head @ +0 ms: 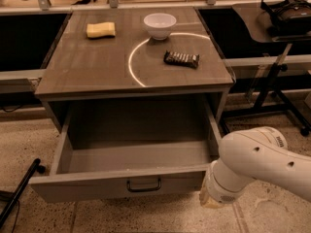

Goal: Close top drawer

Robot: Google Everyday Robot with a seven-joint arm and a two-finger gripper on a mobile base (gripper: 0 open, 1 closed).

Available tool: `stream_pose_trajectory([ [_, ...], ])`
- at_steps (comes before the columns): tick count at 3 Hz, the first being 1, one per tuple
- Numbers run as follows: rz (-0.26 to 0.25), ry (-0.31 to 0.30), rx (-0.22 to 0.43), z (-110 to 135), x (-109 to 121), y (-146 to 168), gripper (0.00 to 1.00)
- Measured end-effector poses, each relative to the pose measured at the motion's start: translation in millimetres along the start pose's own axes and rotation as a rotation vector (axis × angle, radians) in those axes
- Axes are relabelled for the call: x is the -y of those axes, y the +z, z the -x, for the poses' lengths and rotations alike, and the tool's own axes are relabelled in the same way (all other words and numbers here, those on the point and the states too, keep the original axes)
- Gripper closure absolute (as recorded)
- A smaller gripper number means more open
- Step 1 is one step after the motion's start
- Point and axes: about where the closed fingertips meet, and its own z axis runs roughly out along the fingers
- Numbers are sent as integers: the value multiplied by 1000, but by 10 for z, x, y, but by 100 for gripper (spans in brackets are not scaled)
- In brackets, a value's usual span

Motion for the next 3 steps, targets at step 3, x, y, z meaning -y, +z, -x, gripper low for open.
stream_pose_trajectory([
  [3,-85,12,15,62,347,-1,100],
])
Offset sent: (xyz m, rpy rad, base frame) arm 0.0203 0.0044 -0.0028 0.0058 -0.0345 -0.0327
